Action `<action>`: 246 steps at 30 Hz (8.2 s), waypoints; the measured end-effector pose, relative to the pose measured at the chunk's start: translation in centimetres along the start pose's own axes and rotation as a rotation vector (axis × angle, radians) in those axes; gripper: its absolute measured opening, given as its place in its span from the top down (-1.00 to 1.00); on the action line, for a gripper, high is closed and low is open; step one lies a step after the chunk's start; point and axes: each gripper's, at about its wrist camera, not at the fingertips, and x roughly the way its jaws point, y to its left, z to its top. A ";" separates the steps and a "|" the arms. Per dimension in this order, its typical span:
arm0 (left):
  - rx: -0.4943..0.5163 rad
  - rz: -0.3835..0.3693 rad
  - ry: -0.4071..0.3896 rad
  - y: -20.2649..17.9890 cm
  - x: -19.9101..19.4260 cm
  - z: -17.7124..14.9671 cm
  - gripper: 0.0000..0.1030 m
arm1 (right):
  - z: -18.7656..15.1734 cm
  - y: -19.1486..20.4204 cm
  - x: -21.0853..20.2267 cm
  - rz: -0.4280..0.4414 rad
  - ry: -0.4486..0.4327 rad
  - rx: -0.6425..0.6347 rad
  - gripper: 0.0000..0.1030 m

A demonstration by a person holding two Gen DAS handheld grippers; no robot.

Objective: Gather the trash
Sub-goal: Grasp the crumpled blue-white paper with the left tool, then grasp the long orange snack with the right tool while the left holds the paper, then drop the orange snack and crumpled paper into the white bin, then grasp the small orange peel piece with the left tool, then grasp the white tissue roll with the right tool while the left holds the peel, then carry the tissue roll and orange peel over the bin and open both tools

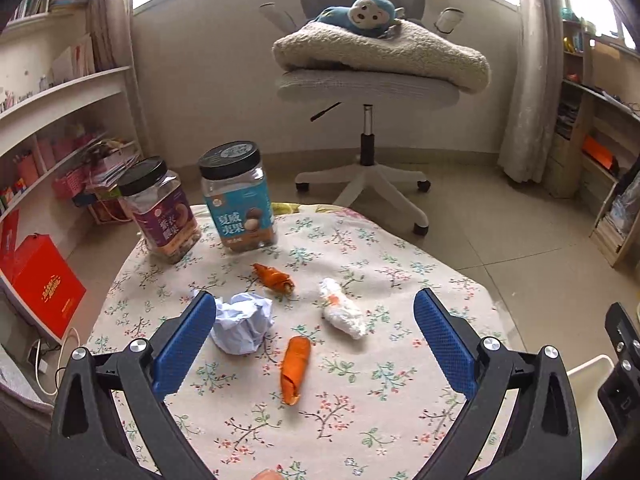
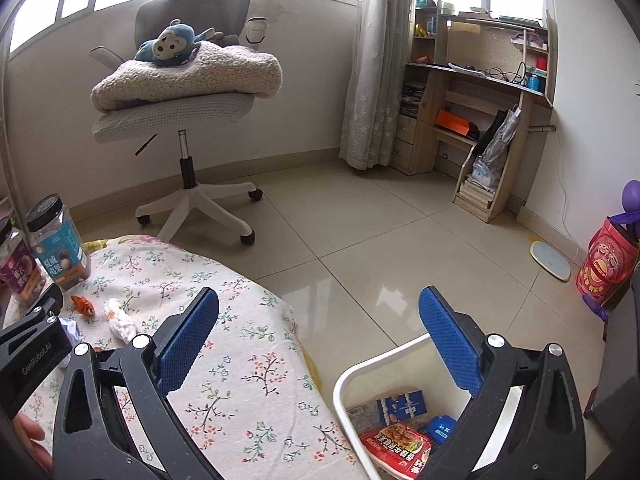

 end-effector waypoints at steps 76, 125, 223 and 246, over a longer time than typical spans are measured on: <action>0.001 -0.287 0.128 5.6 -2.8 0.3 0.63 | -0.5 2.7 -1.0 0.405 0.168 -0.108 0.60; 0.197 -0.822 0.328 -23.8 -8.0 -4.8 -0.05 | 1.0 -24.6 -3.7 -0.159 -0.063 0.331 -0.86; 0.063 -0.191 0.187 3.9 -3.5 -6.8 0.57 | -3.9 2.1 -2.0 0.452 0.208 -0.231 0.28; 0.163 -0.318 0.170 -4.8 -4.6 -6.7 0.57 | -2.7 -10.8 1.4 0.165 0.250 0.003 0.26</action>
